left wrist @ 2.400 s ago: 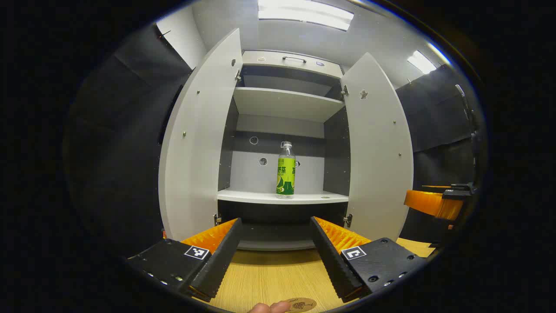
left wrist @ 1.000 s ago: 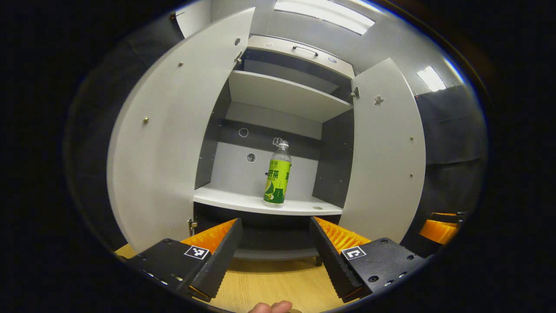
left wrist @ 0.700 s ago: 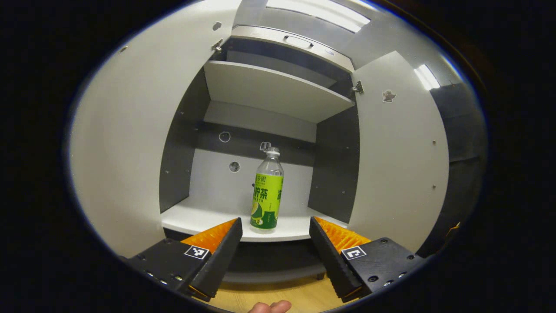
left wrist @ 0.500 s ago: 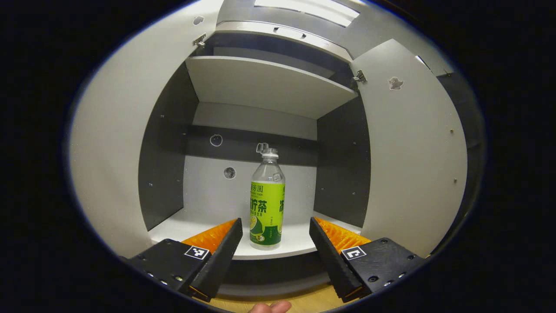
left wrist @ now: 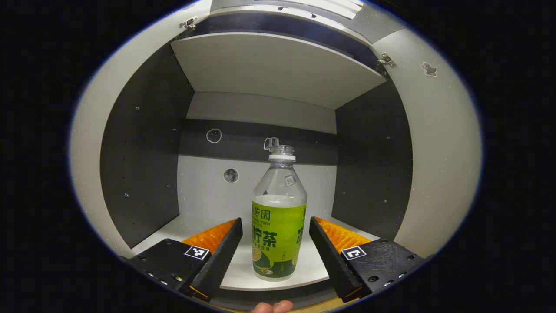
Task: Grasp the bottle in the cabinet with the left hand and place it on the coaster, then close the right door with the right hand and the left door with the left hand.
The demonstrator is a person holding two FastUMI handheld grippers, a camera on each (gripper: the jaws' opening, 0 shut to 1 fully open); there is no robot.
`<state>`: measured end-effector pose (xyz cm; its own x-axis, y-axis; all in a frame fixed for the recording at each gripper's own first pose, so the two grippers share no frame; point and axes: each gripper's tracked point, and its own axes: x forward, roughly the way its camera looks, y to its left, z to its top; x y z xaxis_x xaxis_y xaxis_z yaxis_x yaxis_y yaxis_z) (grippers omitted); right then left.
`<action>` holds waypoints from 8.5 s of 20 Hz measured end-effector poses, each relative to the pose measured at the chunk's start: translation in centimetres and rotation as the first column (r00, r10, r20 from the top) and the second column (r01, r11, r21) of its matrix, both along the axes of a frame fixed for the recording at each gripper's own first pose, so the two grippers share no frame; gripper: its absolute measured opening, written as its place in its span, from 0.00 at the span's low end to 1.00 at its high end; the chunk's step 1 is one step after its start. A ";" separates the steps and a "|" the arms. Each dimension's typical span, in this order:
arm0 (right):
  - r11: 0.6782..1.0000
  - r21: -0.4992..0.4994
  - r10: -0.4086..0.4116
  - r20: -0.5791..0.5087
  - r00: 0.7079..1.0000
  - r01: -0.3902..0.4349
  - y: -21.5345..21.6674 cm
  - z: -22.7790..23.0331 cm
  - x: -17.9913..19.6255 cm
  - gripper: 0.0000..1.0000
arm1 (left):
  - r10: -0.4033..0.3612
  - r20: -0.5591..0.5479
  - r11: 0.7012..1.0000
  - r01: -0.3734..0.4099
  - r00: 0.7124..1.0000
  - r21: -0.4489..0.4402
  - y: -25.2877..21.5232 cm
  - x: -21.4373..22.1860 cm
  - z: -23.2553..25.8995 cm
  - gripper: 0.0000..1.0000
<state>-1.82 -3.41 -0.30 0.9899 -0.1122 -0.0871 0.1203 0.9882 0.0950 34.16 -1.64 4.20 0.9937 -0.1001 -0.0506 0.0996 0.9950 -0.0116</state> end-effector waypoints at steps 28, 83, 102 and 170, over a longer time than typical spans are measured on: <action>0.998 -0.063 0.018 0.107 0.994 -0.012 -1.6 4.9 0.5 0.98 | -0.063 0.082 0.998 0.062 0.995 0.021 -2.8 -11.2 2.6 0.71; 0.994 0.053 0.086 0.094 0.992 -0.091 0.1 2.4 0.3 0.98 | -0.049 -0.009 0.997 0.049 0.999 -0.052 -5.4 -33.7 -8.8 0.99; 0.987 -0.125 -0.072 0.216 0.974 0.101 -14.6 13.6 7.5 0.97 | 0.036 -0.032 0.999 -0.037 0.999 -0.007 -3.8 -36.5 -6.9 0.95; 0.988 0.038 0.147 0.044 0.988 -0.149 -0.7 0.7 -1.6 0.96 | 0.321 0.025 0.946 -0.320 0.947 -0.051 11.8 -37.2 0.2 0.95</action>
<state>-3.44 -4.08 0.41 0.9981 0.0386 -0.0473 -0.0317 0.9899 0.1379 -3.05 10.14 4.36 0.9747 0.2224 -0.0206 -0.2233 0.9729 -0.0595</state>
